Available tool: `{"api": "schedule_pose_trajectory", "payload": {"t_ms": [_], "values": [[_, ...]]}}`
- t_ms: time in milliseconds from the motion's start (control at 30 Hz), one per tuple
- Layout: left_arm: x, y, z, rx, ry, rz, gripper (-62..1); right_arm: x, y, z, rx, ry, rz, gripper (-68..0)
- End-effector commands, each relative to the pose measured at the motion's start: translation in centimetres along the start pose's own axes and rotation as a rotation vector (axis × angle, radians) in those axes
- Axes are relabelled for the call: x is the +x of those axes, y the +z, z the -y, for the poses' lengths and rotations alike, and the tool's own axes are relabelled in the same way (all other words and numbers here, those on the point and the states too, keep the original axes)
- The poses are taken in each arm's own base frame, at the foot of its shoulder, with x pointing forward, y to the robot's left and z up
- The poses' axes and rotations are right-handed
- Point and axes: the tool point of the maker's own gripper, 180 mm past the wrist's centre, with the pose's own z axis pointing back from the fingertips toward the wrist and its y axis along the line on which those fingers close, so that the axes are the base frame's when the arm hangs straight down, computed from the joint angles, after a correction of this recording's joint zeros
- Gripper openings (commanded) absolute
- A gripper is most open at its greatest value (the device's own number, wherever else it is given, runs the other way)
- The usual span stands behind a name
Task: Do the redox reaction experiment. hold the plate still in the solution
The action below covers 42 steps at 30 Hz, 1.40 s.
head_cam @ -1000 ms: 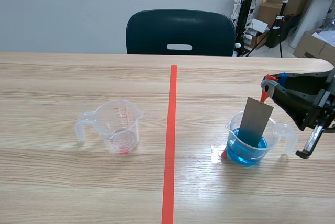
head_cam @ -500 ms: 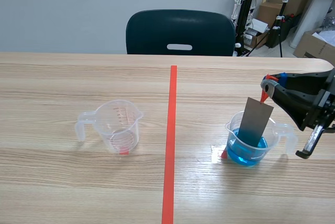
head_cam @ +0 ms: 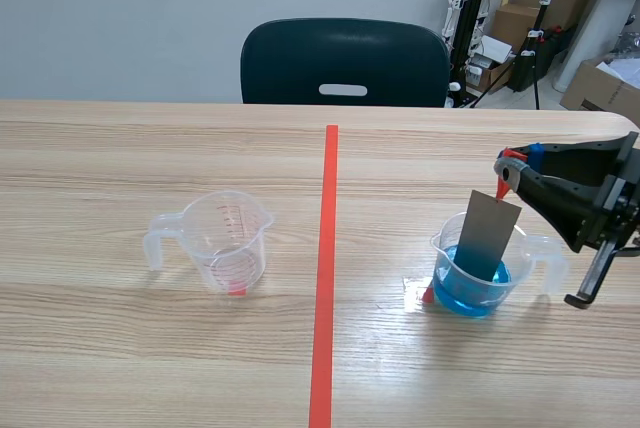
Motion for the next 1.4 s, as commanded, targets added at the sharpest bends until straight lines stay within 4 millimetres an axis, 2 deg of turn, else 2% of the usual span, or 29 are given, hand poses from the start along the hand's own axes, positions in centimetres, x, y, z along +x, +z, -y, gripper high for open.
{"api": "schedule_pose_trajectory", "payload": {"t_ms": [0,100,1367], "values": [[0.68,-0.26,0.00,0.004,0.004,0.034,-2.8,1.43,-0.11,1.19,-0.041,-0.021,0.063,-67.3],[0.68,-0.26,0.00,0.004,0.004,0.034,-2.8,1.86,-0.05,1.67,-0.066,-0.049,0.088,-67.3],[0.68,-0.26,0.00,0.004,0.004,0.033,-2.8,1.36,-0.11,1.48,-0.057,-0.041,0.060,-67.3]]}}
